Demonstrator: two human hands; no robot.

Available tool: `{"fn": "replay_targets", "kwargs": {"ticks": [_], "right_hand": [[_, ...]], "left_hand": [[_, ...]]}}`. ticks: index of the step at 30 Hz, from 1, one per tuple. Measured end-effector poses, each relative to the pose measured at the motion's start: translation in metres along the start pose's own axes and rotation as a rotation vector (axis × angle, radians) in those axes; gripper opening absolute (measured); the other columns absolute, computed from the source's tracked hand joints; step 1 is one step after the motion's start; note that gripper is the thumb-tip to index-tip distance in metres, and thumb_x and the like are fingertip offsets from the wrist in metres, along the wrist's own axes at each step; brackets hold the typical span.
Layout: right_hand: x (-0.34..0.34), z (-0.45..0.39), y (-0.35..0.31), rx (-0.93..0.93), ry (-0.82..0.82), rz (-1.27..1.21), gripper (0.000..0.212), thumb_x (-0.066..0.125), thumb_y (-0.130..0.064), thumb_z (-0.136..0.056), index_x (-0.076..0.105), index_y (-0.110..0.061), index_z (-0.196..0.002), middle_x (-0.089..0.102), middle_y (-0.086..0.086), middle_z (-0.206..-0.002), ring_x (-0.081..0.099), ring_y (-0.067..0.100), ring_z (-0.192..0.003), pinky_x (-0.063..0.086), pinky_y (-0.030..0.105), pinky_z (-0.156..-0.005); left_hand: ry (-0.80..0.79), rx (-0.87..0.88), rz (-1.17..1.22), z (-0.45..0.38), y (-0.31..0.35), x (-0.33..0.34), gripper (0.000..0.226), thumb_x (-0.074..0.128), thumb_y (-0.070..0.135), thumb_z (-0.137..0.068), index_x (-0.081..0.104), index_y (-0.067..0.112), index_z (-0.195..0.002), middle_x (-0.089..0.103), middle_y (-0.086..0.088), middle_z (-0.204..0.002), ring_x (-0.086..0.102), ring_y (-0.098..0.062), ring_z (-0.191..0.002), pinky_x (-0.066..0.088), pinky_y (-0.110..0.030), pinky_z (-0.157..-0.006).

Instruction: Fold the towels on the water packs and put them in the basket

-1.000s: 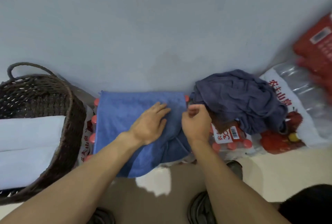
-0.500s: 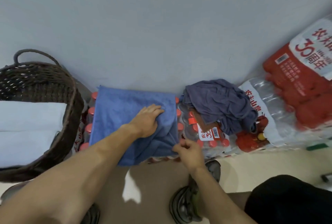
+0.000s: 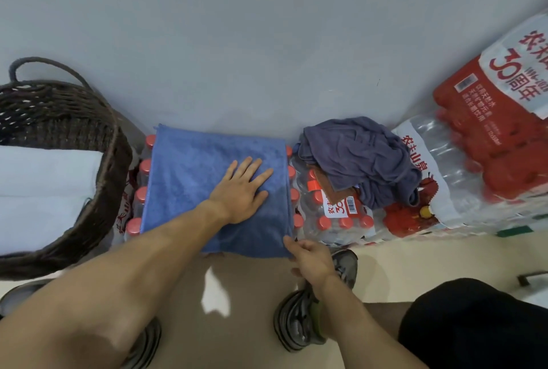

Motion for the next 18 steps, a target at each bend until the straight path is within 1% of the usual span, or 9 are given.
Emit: {"fn": "replay_targets", "kwargs": {"ticks": [2,4,6,8,11,13,15,17,18], "right_hand": [[-0.003,0.000,0.011,0.050,0.021,-0.018,0.042,0.072,-0.037,-0.087,0.070,0.004,-0.097,0.065,0.009,-0.085,0.060,0.022,-0.076,0.053,0.034,-0.064],[-0.004,-0.001,0.020,0.085,0.031,-0.026,0.040,0.073,-0.036,-0.086,0.068,0.002,-0.098,0.065,0.007,-0.084,0.061,0.021,-0.073,0.050,0.031,-0.060],[-0.003,-0.003,0.022,0.091,0.027,-0.024,0.034,0.073,-0.036,-0.086,0.070,-0.003,-0.094,0.069,0.006,-0.086,0.066,0.020,-0.072,0.052,0.030,-0.059],[-0.002,-0.005,0.022,0.078,0.046,-0.056,0.027,0.074,-0.033,-0.086,0.073,-0.006,-0.089,0.074,0.006,-0.087,0.071,0.020,-0.075,0.056,0.031,-0.062],[-0.010,-0.004,0.016,-0.001,0.157,-0.170,0.019,0.077,-0.023,-0.083,0.073,-0.006,-0.075,0.074,0.005,-0.074,0.070,0.018,-0.070,0.060,0.032,-0.065],[-0.015,-0.003,0.011,-0.046,0.196,-0.226,0.015,0.079,-0.016,-0.080,0.072,-0.003,-0.074,0.072,0.003,-0.069,0.067,0.014,-0.066,0.061,0.032,-0.066],[-0.011,-0.002,0.006,-0.069,0.145,-0.277,0.010,0.078,-0.006,-0.079,0.069,-0.002,-0.074,0.069,0.002,-0.067,0.065,0.011,-0.064,0.060,0.028,-0.065],[-0.008,-0.001,0.001,-0.110,0.098,-0.289,0.012,0.073,0.005,-0.077,0.066,-0.004,-0.073,0.066,0.002,-0.066,0.062,0.011,-0.062,0.057,0.026,-0.061],[-0.007,0.000,-0.001,-0.128,0.093,-0.283,0.015,0.071,0.009,-0.076,0.065,-0.005,-0.073,0.065,0.003,-0.065,0.060,0.012,-0.061,0.055,0.025,-0.060]], "left_hand": [[-0.001,-0.002,-0.037,0.000,0.000,0.001,0.060,0.017,0.051,-0.103,0.006,0.029,-0.157,0.001,-0.005,-0.165,-0.004,-0.023,-0.151,-0.003,-0.045,-0.122],[0.004,-0.002,-0.059,0.000,0.001,0.002,0.060,0.016,0.051,-0.103,0.004,0.029,-0.157,-0.001,-0.005,-0.165,-0.005,-0.023,-0.151,-0.003,-0.046,-0.122],[0.010,0.002,-0.064,0.000,0.001,0.002,0.060,0.015,0.051,-0.103,0.004,0.029,-0.157,-0.002,-0.006,-0.165,-0.006,-0.023,-0.151,-0.004,-0.046,-0.122],[0.015,0.005,-0.066,0.001,0.002,0.002,0.060,0.015,0.051,-0.103,0.003,0.028,-0.157,-0.002,-0.006,-0.165,-0.007,-0.024,-0.151,-0.004,-0.047,-0.122],[0.005,-0.012,-0.062,0.000,0.004,0.002,0.058,0.015,0.048,-0.103,0.003,0.028,-0.157,-0.002,-0.008,-0.165,-0.007,-0.026,-0.151,-0.005,-0.049,-0.121],[-0.017,-0.035,-0.071,-0.004,0.009,0.003,0.056,0.018,0.043,-0.104,0.007,0.028,-0.156,-0.001,-0.012,-0.164,-0.006,-0.031,-0.151,-0.004,-0.054,-0.120],[-0.008,-0.034,-0.095,-0.007,0.018,0.002,0.055,0.021,0.039,-0.103,0.013,0.023,-0.156,0.002,-0.015,-0.163,-0.005,-0.034,-0.150,-0.003,-0.057,-0.119],[0.036,0.015,-0.129,-0.008,0.030,0.002,0.059,0.020,0.040,-0.103,0.015,0.015,-0.156,0.006,-0.014,-0.163,-0.004,-0.030,-0.151,-0.003,-0.053,-0.121],[0.045,0.048,-0.141,-0.007,0.035,0.004,0.062,0.018,0.042,-0.103,0.013,0.011,-0.156,0.005,-0.013,-0.164,-0.005,-0.028,-0.151,-0.003,-0.049,-0.121]]}}
Point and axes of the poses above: each hand's wrist, its own z-axis away from the middle knuckle, its own x-axis out of the palm, y = z × x, the point moved 9 cm from there along -z, towards the middle knuckle
